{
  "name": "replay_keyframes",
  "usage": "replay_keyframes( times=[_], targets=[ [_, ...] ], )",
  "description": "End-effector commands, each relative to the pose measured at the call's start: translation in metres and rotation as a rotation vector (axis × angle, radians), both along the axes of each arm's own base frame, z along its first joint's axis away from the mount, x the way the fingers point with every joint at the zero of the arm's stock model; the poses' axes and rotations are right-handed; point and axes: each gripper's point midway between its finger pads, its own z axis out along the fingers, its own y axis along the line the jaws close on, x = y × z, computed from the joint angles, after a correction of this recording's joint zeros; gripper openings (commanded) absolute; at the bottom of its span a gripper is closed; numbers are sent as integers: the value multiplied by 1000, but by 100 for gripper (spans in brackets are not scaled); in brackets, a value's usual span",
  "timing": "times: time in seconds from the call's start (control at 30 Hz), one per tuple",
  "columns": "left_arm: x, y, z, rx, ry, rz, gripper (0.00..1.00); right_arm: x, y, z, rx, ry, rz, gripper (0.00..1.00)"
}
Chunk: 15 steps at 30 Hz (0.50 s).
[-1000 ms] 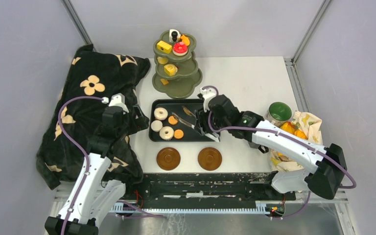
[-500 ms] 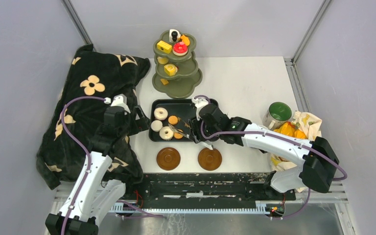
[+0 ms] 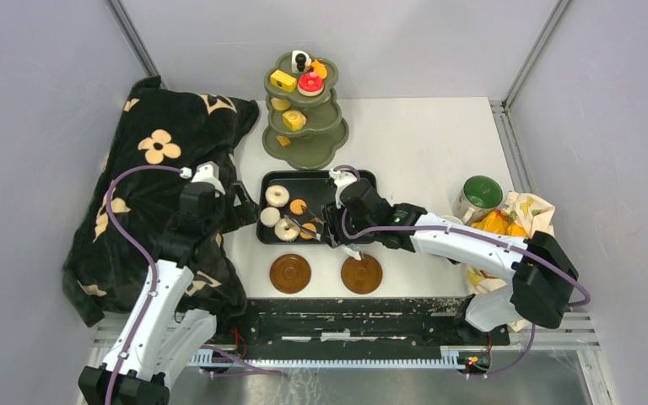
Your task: Serve the afternoon tea
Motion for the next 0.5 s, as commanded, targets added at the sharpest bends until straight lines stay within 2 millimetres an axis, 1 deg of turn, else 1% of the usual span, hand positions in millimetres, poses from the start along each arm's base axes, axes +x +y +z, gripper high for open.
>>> replay_keyframes(
  times=[0.0,0.07,0.13,0.2,0.3,0.4,0.47],
  targets=[
    [8,-3,16,-36,-63,13,99,1,14,-4,81,23,-26,51],
    [7,-3,16,-38,-66,15,99,-2,18,-9,88,46,-16,49],
    [7,-3,16,-39,-68,14,99,-2,20,-9,90,55,-16,47],
    [6,-3,17,-38,-66,14,99,0,20,-6,93,50,-24,39],
    [6,-2,18,-34,-71,20,99,1,17,3,100,27,-29,27],
    [6,-1,17,-34,-71,23,99,2,14,14,97,5,-26,16],
    [7,-2,16,-35,-65,21,99,3,11,18,93,-6,-30,9]
  ],
)
